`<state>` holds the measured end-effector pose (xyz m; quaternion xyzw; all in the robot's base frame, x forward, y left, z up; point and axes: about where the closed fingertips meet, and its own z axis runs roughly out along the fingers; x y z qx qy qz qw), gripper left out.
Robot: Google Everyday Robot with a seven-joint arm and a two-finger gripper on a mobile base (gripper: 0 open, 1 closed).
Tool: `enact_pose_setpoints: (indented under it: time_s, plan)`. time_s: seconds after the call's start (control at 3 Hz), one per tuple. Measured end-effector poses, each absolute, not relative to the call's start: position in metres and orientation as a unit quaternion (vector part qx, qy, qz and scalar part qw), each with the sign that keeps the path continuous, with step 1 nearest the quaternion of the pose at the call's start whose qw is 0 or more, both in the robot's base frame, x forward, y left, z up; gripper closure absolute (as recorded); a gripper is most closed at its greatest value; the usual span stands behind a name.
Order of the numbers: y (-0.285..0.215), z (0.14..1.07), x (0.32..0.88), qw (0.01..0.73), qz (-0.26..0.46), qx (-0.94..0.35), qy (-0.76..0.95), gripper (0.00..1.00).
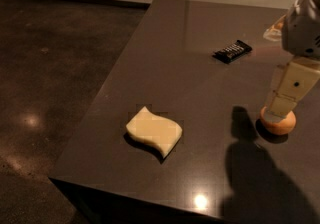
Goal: Move sponge near rxbar chocolate
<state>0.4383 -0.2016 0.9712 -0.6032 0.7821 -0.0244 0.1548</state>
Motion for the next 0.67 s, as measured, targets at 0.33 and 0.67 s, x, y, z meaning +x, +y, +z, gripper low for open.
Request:
enact_pose_setpoints:
  time_s: [0.33,0.67]
  plan:
    - [-0.168,0.962,0.437,0.151,-0.018,-0.613,0.775,0.00]
    - [-0.133,0.943,0.435,0.143,-0.011,-0.624,0.768,0.00]
